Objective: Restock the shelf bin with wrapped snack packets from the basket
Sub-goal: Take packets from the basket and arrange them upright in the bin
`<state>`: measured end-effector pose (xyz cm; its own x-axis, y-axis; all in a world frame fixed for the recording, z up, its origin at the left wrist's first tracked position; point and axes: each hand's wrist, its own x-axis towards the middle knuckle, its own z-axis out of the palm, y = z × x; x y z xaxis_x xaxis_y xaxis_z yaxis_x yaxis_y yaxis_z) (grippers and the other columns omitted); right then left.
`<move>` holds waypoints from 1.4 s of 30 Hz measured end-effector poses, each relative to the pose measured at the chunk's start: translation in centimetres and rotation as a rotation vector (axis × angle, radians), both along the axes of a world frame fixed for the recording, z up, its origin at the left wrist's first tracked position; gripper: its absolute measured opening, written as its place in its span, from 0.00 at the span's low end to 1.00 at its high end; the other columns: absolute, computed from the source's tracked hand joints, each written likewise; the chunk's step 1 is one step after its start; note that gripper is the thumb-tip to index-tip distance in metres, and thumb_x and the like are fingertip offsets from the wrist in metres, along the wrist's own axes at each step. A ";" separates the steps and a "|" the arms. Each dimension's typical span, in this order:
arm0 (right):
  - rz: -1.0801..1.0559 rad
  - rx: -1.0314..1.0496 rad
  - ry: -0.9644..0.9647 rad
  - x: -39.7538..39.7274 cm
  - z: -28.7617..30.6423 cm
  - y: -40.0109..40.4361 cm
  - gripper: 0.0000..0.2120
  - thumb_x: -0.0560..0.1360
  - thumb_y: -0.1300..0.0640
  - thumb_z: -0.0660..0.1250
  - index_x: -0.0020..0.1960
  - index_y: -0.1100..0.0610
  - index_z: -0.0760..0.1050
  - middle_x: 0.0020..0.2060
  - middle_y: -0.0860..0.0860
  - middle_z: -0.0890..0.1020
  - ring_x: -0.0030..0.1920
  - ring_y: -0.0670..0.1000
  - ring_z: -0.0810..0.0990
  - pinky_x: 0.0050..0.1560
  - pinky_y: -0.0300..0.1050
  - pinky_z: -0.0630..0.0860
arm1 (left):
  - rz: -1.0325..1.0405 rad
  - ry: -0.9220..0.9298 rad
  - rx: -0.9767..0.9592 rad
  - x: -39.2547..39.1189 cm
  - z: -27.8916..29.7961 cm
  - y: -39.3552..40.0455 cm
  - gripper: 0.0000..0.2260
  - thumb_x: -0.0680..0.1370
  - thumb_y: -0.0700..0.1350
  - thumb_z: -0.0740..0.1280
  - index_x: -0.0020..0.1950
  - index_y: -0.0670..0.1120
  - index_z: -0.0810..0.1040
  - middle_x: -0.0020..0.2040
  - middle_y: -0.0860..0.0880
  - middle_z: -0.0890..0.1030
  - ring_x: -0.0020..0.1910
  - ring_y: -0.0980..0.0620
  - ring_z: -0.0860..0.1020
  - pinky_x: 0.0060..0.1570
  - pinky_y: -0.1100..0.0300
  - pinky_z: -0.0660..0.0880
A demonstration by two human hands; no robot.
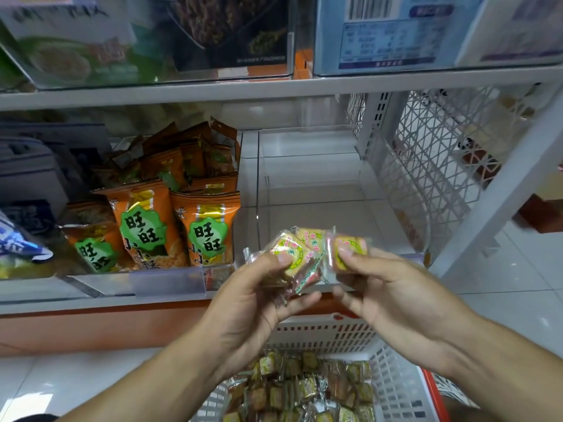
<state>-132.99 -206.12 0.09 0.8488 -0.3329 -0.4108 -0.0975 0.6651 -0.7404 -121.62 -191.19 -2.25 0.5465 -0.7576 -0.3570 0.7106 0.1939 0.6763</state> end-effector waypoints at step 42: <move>0.027 -0.109 0.020 -0.4 -0.7 1.7 0.21 0.75 0.49 0.69 0.67 0.50 0.78 0.60 0.52 0.84 0.63 0.52 0.82 0.59 0.53 0.79 | 0.116 -0.574 0.188 -1.5 -1.0 0.4 0.18 0.71 0.55 0.79 0.60 0.54 0.84 0.56 0.46 0.87 0.56 0.46 0.85 0.60 0.44 0.80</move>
<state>-133.41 -204.42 -0.63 0.8502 -0.3538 -0.3898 -0.1294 0.5774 -0.8062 -123.12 -190.82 -3.20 0.7663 -0.6342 -0.1032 0.2047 0.0887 0.9748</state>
